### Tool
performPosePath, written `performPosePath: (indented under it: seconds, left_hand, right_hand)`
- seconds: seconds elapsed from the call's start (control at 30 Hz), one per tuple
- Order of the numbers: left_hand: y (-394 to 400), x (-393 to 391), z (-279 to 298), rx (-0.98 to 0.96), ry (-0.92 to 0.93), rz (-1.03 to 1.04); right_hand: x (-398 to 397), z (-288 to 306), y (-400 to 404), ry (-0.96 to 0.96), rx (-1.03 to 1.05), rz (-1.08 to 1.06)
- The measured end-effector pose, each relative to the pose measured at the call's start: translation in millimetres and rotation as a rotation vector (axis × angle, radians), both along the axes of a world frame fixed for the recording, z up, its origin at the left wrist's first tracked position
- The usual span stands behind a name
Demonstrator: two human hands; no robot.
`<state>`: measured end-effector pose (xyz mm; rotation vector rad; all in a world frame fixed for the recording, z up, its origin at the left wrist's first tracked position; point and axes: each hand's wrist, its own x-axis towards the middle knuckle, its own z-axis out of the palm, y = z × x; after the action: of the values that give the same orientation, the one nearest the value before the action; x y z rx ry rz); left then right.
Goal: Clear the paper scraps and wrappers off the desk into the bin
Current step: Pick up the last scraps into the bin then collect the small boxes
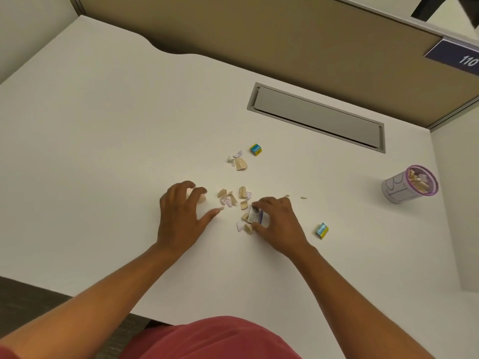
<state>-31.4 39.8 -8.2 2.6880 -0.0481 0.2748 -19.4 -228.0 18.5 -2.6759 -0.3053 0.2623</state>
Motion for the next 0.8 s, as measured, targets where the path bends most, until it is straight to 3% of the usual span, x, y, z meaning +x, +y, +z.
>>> performPosePath:
  seconds: [0.1, 0.23, 0.33, 0.53, 0.8]
  left_hand:
    - [7.3, -22.7, -23.6, 0.175, 0.103, -0.051]
    - [-2.5, -33.3, -39.8, 0.271, 0.189, -0.158]
    - [-14.9, -25.4, -36.6, 0.254, 0.199, -0.174]
    - [-70.2, 0.3, -28.3, 0.206, 0.255, -0.228]
    - [-112.9, 39.8, -17.4, 0.187, 0.300, -0.270]
  right_hand:
    - [-8.6, 1.5, 0.4, -0.094, -0.048, -0.016]
    - [-37.8, -1.2, -9.8, -0.252, -0.079, -0.064]
    - [-69.3, -5.0, -19.1, -0.272, -0.106, -0.129]
    - [-121.7, -16.2, -26.6, -0.129, -0.090, -0.221]
    - [-95.2, -0.3, -26.6, -0.171, 0.041, -0.284]
